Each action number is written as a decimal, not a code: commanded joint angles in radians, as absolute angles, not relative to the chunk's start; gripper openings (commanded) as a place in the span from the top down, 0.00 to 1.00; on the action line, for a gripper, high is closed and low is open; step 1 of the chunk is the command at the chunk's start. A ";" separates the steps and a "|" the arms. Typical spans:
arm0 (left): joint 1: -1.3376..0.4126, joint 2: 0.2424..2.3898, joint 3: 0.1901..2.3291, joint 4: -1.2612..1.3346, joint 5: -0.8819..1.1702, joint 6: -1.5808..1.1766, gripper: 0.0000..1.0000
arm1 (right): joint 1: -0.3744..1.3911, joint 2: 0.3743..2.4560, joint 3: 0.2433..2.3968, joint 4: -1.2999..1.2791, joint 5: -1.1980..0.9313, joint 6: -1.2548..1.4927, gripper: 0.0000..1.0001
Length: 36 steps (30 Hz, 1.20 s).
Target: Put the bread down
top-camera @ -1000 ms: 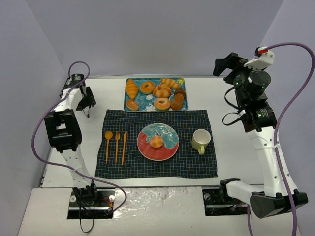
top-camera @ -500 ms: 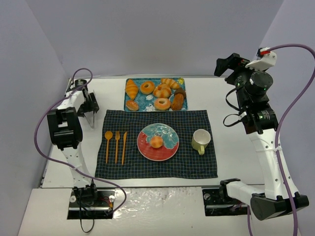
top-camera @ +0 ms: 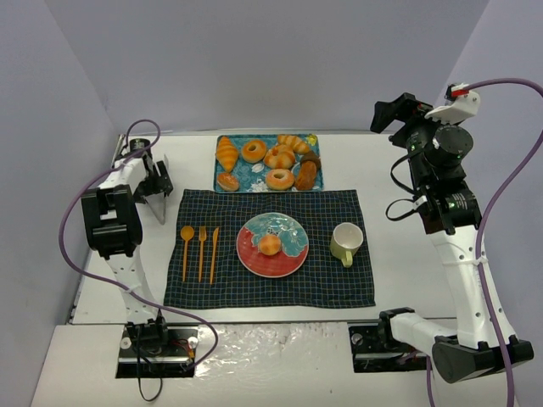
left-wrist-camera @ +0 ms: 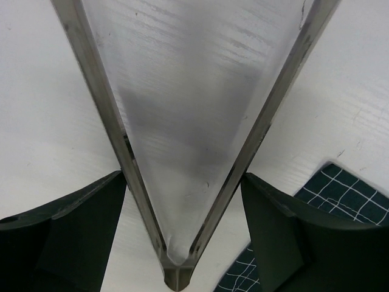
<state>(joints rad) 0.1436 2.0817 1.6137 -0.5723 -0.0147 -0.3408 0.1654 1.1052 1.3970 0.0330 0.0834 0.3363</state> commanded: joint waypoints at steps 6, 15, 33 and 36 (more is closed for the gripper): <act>0.152 1.982 1.601 -0.534 -0.005 -0.333 0.26 | 0.166 1.077 1.390 0.098 0.109 0.328 0.00; 0.150 1.899 1.626 -0.557 -0.025 -0.321 0.26 | 0.166 1.075 1.388 0.098 0.112 0.327 0.00; -0.123 1.616 1.976 -0.840 -0.102 -0.229 0.24 | 0.168 1.084 1.453 0.082 0.128 0.278 0.00; -0.191 1.570 2.027 -0.871 -0.077 -0.219 0.22 | 0.169 1.087 1.467 0.075 0.126 0.276 0.00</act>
